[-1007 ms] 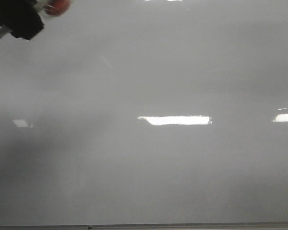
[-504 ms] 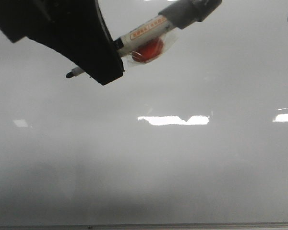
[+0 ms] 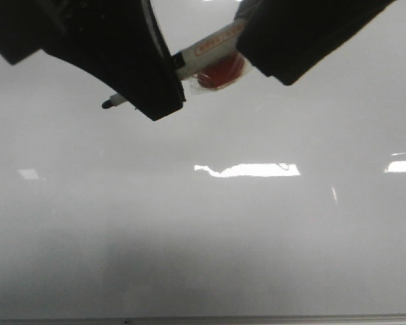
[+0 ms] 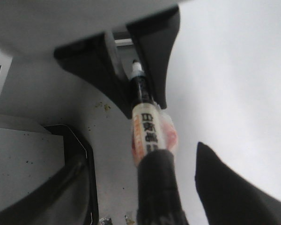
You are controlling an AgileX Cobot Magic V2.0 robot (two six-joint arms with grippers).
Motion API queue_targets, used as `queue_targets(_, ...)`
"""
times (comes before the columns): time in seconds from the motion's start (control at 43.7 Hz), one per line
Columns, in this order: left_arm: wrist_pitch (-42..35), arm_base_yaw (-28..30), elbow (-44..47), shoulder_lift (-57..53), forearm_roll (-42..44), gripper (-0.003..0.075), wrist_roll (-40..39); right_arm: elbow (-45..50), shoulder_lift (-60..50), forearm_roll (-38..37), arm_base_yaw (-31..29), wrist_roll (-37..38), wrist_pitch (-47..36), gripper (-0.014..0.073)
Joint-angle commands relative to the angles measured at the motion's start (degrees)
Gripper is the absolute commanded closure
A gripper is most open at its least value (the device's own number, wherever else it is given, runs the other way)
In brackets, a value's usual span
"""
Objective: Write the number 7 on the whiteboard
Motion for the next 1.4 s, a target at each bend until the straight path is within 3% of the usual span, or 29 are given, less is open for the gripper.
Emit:
queue_targets(0.0,-2.8,-0.5,-1.9,-1.5,-1.1,0.0741,0.0,-2.0,-0.6,2.8,0.1,-0.7,-2.4,0.0187)
queue_targets(0.412,-2.6,-0.5,-1.9,-1.5,-0.3,0.0736,0.0,-2.0,-0.6,2.8,0.1,-0.7,-2.3,0.0506)
queue_targets(0.504,-2.6,-0.5,-1.9,-1.5,-0.3,0.0666,0.0,-2.0,-0.6,2.8,0.1,-0.7,-2.4,0.059)
queue_targets(0.595,-2.6,-0.5,-2.0,-1.5,-0.3,0.0522,0.0,-2.0,-0.6,2.8,0.1,-0.7,-2.4,0.0642)
queue_targets(0.687,-2.0,-0.3,-2.8,-2.3,-0.3,0.0363,-0.6,-2.0,-0.6,2.7,0.0,0.5,-2.4,0.0655)
queue_targets(0.755,-1.8,0.5,-3.4,-3.8,-0.3,0.0309,-1.2,-2.3,-0.8,1.9,-0.7,2.3,-2.3,0.0655)
queue_targets(0.893,-0.8,3.8,-3.5,-8.3,-0.3,0.0314,-3.8,-3.9,-2.2,-4.5,-3.4,9.2,-2.0,0.0655)
queue_targets(1.007,-0.7,8.6,-1.8,-12.2,-0.5,0.0314,-6.9,-4.9,-3.9,-11.5,-7.9,21.1,-1.4,0.0655)
queue_targets(1.122,-1.0,13.5,0.7,-15.0,-1.0,0.0314,-10.4,-2.9,-6.4,-11.8,-13.5,32.7,-4.7,0.0655)
queue_targets(1.236,-3.0,16.9,2.7,-16.9,-3.8,0.0314,-11.3,2.1,-7.6,-7.4,-14.1,33.7,-15.4,0.0655)
queue_targets(1.373,-4.3,16.7,2.8,-16.9,-3.8,0.0314,-11.2,2.1,-5.0,-7.2,-13.9,33.6,-20.1,0.0655)
